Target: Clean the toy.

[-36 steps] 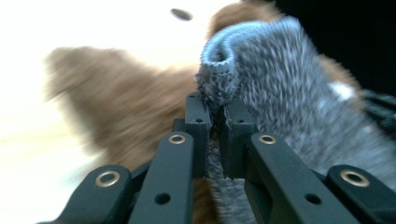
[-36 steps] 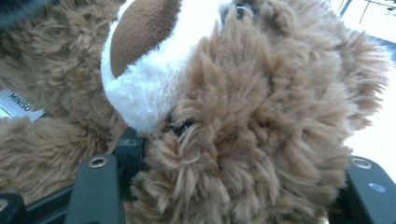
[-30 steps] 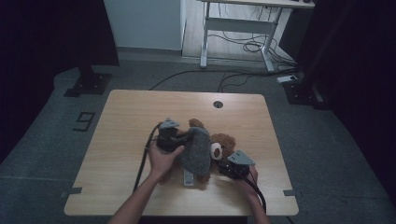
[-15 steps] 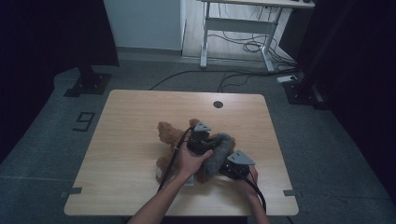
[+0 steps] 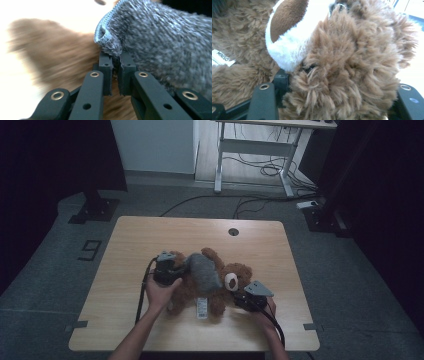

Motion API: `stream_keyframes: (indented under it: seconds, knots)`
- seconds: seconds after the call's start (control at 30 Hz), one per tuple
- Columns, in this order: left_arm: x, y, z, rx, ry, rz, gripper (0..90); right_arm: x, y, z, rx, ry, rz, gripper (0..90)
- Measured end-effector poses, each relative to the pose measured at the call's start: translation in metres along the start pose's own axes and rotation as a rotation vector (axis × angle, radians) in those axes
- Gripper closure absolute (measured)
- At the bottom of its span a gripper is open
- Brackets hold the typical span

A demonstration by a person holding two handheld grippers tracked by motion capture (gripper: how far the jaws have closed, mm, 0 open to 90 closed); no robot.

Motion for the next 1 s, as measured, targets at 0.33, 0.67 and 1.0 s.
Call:
stream_keyframes:
  seconds: [0.33,0.67,1.0]
  knots:
    - [-0.01,-0.054,0.044,-0.006,-0.138,-0.141,81.2,0.0,0.0,0.0,0.004,0.001,0.001,36.9]
    - [-0.034,-0.027,0.01,0.015,0.051,-0.032,81.8,0.0,0.001,0.0,0.006,0.003,-0.002,36.9]
    - [0.003,0.004,-0.031,0.109,0.018,-0.087,81.8,0.0,0.0,0.001,0.01,0.002,0.0,36.7]
Point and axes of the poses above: each handheld gripper's, and its own axes: x roughly forward along the jaws, z roughly out of its underside, y roughly to its right, the point moved 9 cm from there along x, roughly forward along the jaws, and after that the axes turned 6 degrees about x, right-handed, at the moved point
